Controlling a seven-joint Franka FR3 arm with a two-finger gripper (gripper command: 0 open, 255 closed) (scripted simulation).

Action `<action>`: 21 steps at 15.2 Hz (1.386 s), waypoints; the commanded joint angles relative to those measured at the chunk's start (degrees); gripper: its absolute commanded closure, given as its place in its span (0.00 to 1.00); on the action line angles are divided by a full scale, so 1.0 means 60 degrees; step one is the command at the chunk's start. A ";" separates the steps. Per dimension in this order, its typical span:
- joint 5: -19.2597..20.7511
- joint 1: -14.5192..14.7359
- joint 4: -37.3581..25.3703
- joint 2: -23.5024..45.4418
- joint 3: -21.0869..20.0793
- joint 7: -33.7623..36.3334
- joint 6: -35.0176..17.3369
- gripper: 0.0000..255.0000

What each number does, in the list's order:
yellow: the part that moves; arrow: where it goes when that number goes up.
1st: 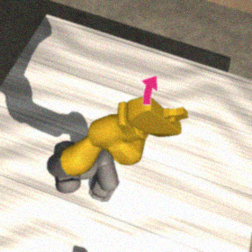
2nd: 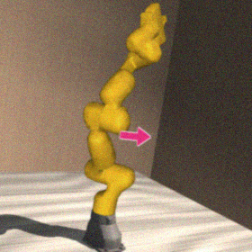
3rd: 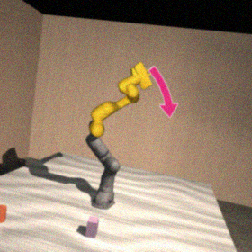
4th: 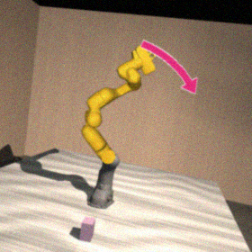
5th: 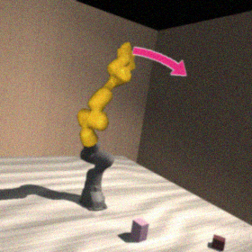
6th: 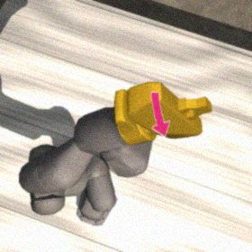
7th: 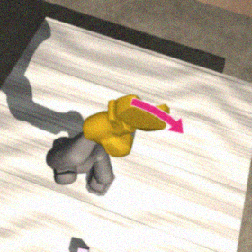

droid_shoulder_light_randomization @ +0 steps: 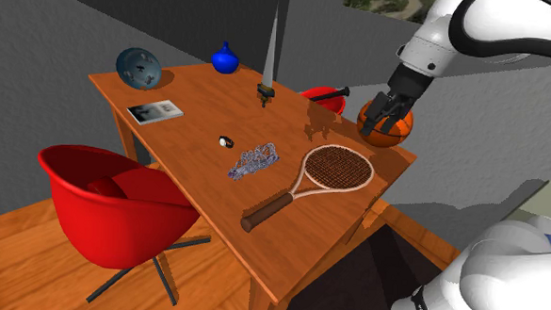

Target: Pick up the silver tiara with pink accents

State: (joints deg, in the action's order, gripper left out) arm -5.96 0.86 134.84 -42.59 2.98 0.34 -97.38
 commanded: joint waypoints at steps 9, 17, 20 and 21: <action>0.0651 0.0006 -0.1163 0.2719 -0.1815 0.2033 -0.1253 0.00; 0.2359 -0.0043 -0.3290 0.6032 -0.3211 0.4419 -0.1561 0.00; 0.3211 0.0107 -0.4359 0.7411 -0.3502 0.5318 -0.1343 0.00; 0.3500 0.0187 -0.4751 0.7884 -0.3564 0.5598 -0.1228 0.00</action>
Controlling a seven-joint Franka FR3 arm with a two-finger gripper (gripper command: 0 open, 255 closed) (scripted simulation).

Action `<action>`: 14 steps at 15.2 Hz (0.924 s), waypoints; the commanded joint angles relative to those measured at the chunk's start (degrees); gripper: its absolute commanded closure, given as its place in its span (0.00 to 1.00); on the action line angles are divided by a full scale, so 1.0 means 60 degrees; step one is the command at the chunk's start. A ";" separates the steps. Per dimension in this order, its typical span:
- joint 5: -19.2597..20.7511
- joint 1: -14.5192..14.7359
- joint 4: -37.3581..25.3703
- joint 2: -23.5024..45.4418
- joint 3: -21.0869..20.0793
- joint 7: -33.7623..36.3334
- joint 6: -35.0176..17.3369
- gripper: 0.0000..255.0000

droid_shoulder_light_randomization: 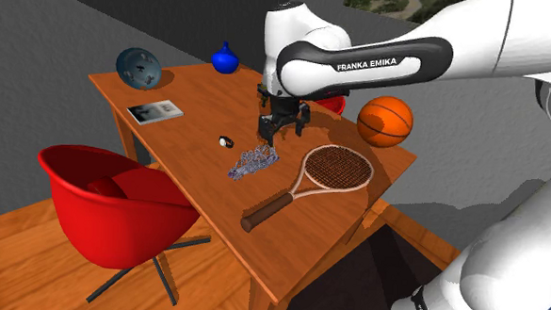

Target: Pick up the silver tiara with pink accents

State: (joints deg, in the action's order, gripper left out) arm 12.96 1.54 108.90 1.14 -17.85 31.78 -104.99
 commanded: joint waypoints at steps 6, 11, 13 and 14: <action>0.1930 0.0882 -0.3209 0.3531 -0.0046 0.1640 0.1093 0.00; 0.2472 0.1334 -0.4484 0.4880 0.0169 0.1989 0.1475 0.00; 0.2504 0.1324 -0.4338 0.4950 0.0182 0.2067 0.1277 0.00; 0.2520 0.1320 -0.4270 0.4988 0.0189 0.2106 0.1179 0.00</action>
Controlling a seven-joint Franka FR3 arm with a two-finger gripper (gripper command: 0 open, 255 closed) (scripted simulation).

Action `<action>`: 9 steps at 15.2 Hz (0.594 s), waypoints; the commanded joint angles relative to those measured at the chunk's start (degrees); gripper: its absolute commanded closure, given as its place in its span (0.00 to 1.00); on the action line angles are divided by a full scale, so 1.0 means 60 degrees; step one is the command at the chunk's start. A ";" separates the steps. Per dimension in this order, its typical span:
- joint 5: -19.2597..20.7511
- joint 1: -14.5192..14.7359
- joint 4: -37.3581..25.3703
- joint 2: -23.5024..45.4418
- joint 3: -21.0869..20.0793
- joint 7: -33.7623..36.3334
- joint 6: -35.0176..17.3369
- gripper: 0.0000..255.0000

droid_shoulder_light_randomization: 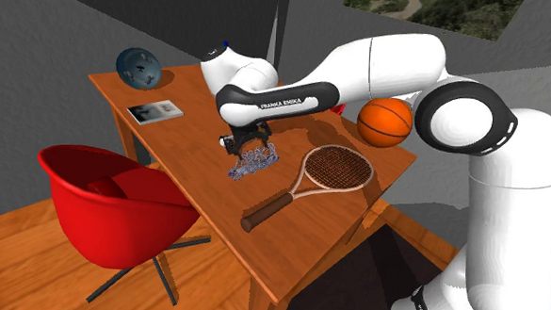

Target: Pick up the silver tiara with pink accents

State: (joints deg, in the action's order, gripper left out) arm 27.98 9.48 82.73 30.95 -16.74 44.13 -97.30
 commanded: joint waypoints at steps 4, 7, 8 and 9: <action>0.0062 -0.0013 0.0256 0.0125 0.0024 0.0146 -0.0349 0.00; 0.0065 -0.0005 0.0237 0.0143 0.0024 0.0151 -0.0345 1.00; 0.0063 -0.0005 0.0238 0.0136 0.0023 0.0151 -0.0340 1.00; 0.0063 -0.0007 0.0250 0.0132 0.0022 0.0153 -0.0347 1.00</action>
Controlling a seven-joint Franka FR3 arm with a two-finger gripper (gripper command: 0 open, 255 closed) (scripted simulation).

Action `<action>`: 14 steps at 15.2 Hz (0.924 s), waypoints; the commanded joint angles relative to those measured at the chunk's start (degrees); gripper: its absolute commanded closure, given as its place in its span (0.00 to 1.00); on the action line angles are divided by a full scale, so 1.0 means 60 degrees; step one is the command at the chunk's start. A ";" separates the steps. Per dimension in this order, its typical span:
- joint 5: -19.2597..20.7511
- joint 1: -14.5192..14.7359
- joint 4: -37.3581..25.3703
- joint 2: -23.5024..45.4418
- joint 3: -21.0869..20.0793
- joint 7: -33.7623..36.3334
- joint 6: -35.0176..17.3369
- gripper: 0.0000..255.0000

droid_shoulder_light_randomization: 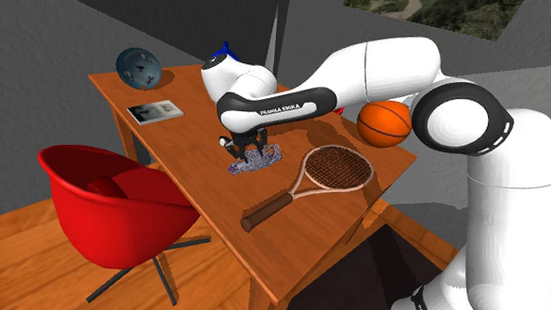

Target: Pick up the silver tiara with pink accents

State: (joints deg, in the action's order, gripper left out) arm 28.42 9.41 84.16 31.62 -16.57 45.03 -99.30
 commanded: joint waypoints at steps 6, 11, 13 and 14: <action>-0.0028 0.0000 -0.0043 -0.0028 -0.0014 -0.0042 0.0079 1.00; -0.0111 0.0023 -0.0393 -0.0213 -0.0047 -0.0236 0.0569 1.00; -0.0138 0.0036 -0.0552 -0.0274 -0.0057 -0.0315 0.0772 1.00; -0.0151 0.0044 -0.0637 -0.0302 -0.0062 -0.0354 0.0875 1.00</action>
State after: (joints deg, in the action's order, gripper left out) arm 27.62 9.66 80.58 30.16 -16.88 43.10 -94.59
